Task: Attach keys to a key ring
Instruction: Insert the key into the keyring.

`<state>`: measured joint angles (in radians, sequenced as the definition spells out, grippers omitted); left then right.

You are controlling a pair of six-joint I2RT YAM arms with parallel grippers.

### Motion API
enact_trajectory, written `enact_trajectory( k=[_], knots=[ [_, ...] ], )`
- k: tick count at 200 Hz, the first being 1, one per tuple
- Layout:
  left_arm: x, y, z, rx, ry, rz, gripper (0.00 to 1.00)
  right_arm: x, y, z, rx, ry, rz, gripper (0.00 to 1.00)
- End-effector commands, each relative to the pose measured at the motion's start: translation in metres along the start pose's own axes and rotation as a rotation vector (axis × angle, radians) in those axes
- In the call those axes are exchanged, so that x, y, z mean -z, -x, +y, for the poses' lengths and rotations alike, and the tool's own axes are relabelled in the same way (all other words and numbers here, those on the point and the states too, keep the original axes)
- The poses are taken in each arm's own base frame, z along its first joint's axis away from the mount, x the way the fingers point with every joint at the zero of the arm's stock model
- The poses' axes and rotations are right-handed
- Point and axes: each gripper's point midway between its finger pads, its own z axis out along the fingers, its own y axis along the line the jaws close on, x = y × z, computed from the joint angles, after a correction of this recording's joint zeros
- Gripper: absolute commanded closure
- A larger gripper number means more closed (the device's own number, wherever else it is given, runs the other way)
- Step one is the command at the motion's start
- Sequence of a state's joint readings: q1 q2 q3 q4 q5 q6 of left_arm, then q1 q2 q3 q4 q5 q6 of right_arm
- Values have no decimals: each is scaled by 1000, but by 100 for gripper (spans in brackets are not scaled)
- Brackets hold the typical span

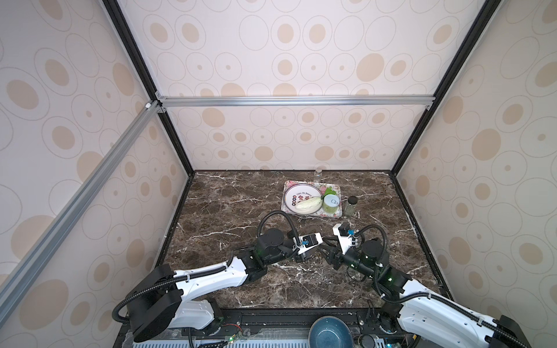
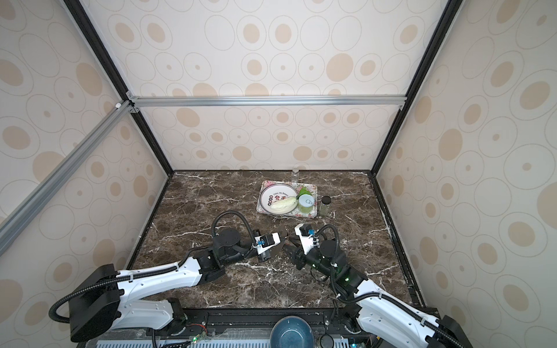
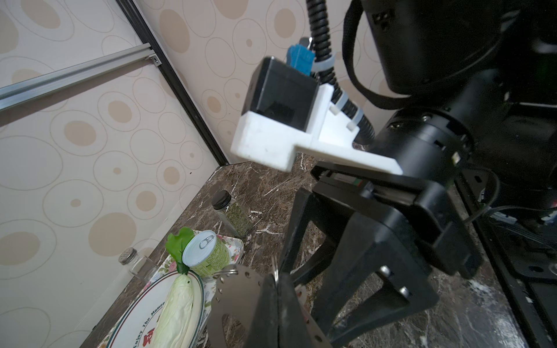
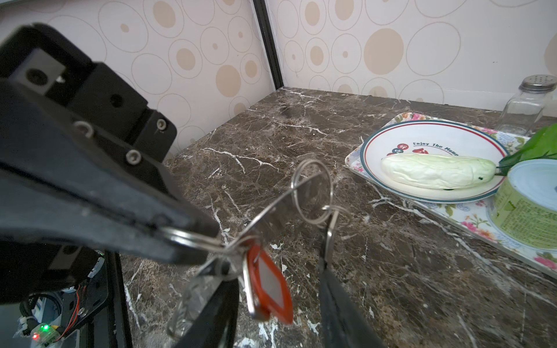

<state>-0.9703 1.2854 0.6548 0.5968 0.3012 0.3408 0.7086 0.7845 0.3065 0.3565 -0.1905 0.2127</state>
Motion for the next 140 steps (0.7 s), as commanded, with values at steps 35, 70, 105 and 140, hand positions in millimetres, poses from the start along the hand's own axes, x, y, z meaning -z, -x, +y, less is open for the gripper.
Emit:
enact_trajectory(
  k=[35,70,105,140],
  knots=[
    [1,33,3,5,-39,-104,100,1,7,7,41,17,-29,57],
    [1,35,1,10,-52,-108,100,4,9,6,52,1,-41,61],
    [1,34,1,10,-54,-106,100,5,9,6,55,-4,-46,63],
    [0,34,1,10,-51,-102,100,5,9,7,61,-2,-44,64]
  ],
)
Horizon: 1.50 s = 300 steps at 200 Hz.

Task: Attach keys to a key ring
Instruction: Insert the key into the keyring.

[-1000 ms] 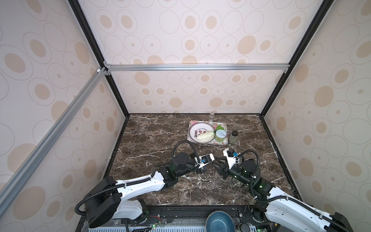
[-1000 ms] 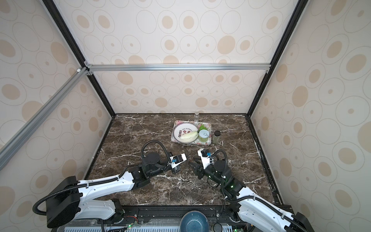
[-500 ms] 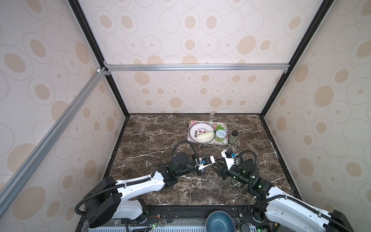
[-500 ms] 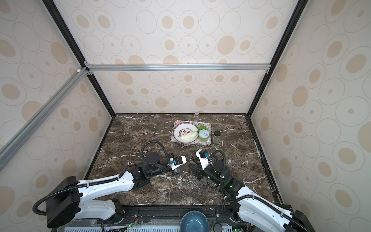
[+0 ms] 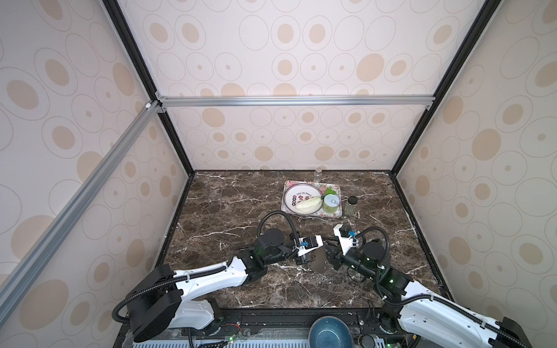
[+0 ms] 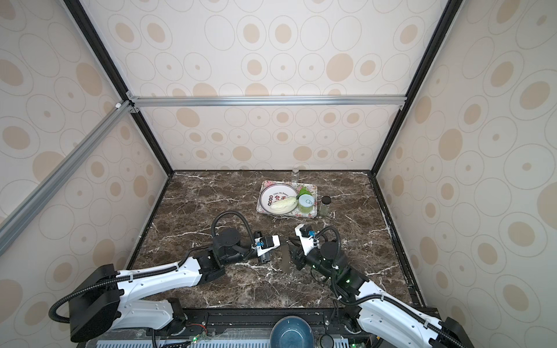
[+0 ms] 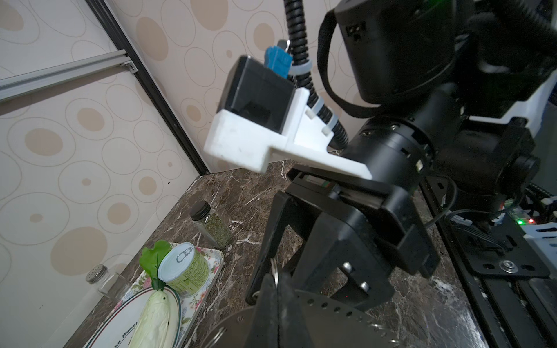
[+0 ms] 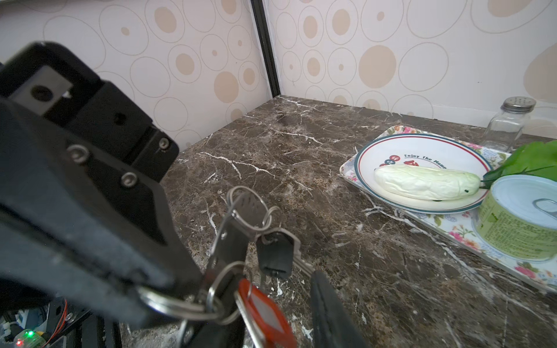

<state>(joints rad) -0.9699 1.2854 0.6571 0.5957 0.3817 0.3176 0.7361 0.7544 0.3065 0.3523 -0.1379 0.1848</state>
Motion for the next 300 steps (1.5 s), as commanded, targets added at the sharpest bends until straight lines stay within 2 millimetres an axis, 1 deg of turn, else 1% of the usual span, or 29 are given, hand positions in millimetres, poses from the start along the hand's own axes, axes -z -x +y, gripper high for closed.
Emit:
enact_trajectory(
  k=[1,23,31,40,46,75,91,122,154,192,208,219,240,257,276,292,300],
  knots=[
    [0,28,13,-16,22,-69,100,1,2,6,23,21,-16,64],
    [0,28,14,-17,27,-69,100,1,2,7,29,23,-16,74],
    [1,28,14,-17,31,-68,100,1,2,6,28,20,-14,78],
    [1,27,15,-17,35,-66,100,1,3,6,31,16,-15,86],
    [2,27,16,-19,41,-67,100,2,2,6,28,16,-14,89],
    [8,28,21,-25,87,-71,100,3,3,4,30,2,-19,95],
    [12,29,24,-31,110,-74,100,4,4,1,28,-17,-22,100],
    [14,28,27,-37,130,-72,100,8,6,-5,27,-52,-38,100],
    [8,20,31,-40,146,-36,100,11,9,-8,40,-77,-33,100],
    [7,14,36,-52,178,-10,100,11,15,-5,51,-83,-8,100],
    [10,14,40,-55,199,-4,100,10,16,-4,59,-83,16,100],
    [14,16,42,-56,218,-12,100,11,17,-6,57,-104,41,100],
    [21,19,45,-58,245,-24,100,14,26,-2,70,-107,78,100],
    [27,20,47,-61,262,-31,85,16,35,5,86,-90,112,100],
    [38,24,51,-62,298,-53,82,21,43,8,101,-95,160,100],
    [49,27,55,-59,338,-80,70,26,48,6,117,-119,200,100],
    [55,29,57,-57,360,-93,68,29,52,4,127,-137,223,100]
  ],
)
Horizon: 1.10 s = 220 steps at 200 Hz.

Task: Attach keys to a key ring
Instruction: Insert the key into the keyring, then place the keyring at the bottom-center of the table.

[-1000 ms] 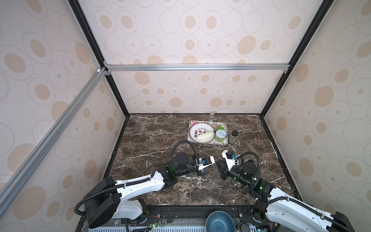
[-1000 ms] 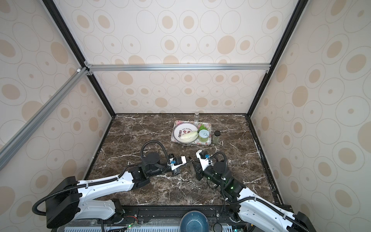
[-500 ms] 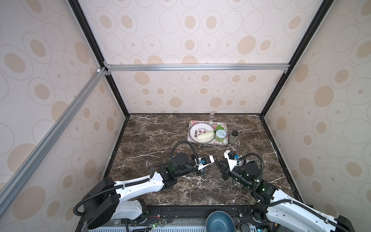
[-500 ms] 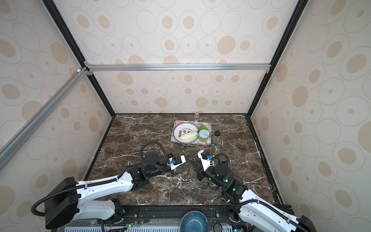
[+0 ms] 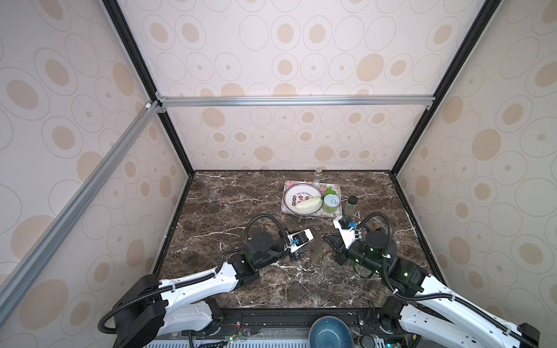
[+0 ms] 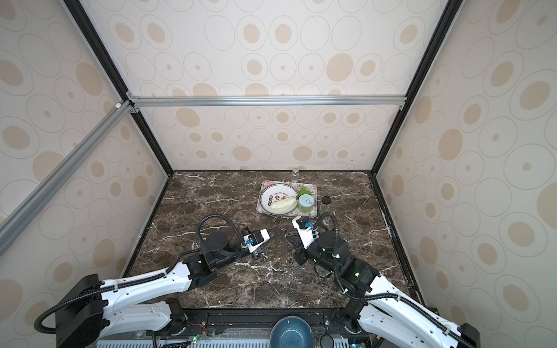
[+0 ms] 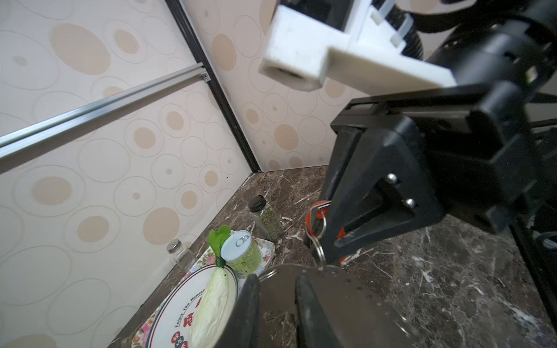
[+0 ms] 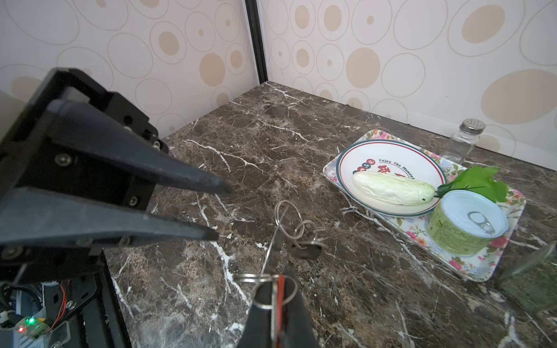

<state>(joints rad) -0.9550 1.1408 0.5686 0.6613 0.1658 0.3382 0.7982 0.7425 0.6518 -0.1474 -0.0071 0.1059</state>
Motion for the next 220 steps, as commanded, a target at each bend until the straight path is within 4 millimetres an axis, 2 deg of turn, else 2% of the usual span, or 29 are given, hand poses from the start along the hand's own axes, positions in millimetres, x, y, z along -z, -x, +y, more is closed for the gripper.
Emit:
enact_trajectory(
  k=[1,57,96,159,220],
  knots=[
    [14,18,23,-4,106,-75,67,11,0,-5,44,-48,95,100],
    [45,22,54,42,282,-137,55,36,17,-21,106,-159,302,100],
    [54,20,64,63,332,-150,51,43,23,-35,170,-252,408,100],
    [56,18,69,71,349,-152,48,53,5,-45,351,-271,718,100],
    [61,20,72,69,363,-159,47,66,-14,-29,733,-178,932,100]
  ],
)
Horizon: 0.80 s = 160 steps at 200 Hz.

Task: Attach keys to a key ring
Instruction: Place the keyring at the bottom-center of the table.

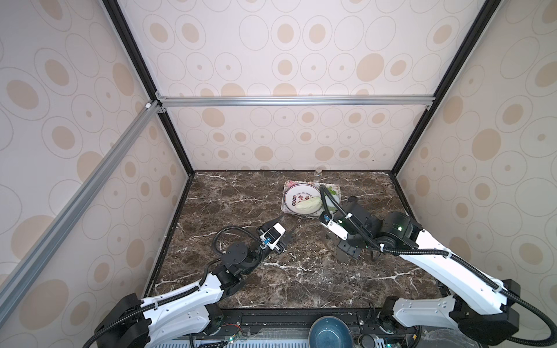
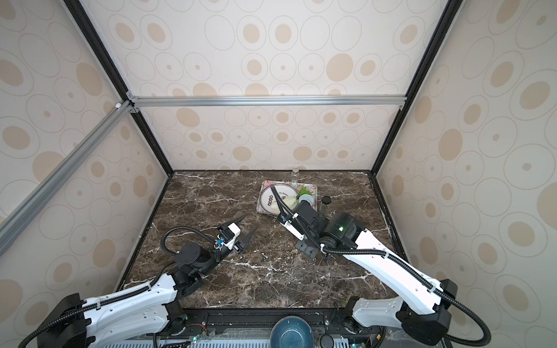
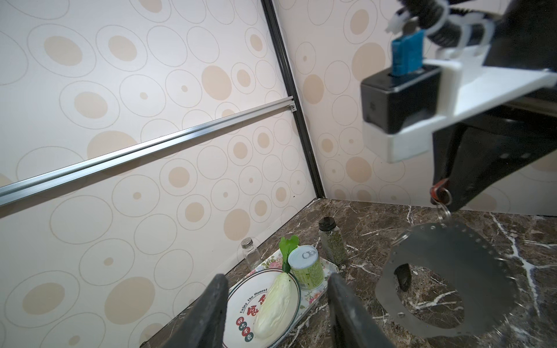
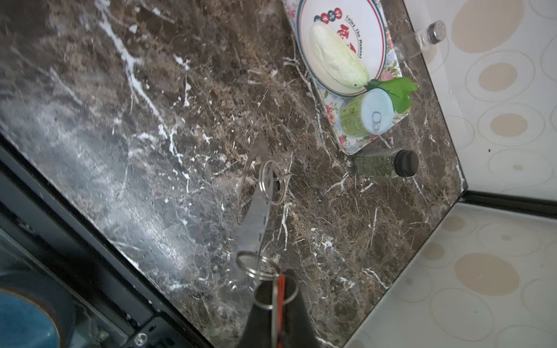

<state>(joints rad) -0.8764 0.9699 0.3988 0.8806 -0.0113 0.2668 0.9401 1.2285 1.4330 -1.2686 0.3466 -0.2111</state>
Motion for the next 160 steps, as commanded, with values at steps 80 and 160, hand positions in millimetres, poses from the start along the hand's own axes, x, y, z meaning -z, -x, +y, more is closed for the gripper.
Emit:
enact_trajectory(
  k=[80,160],
  knots=[
    [12,16,22,23,91,-73,46,10,-18,-11,613,-294,283,100],
    [21,16,35,41,157,-89,43,8,-22,-30,909,-524,440,99]
  ],
)
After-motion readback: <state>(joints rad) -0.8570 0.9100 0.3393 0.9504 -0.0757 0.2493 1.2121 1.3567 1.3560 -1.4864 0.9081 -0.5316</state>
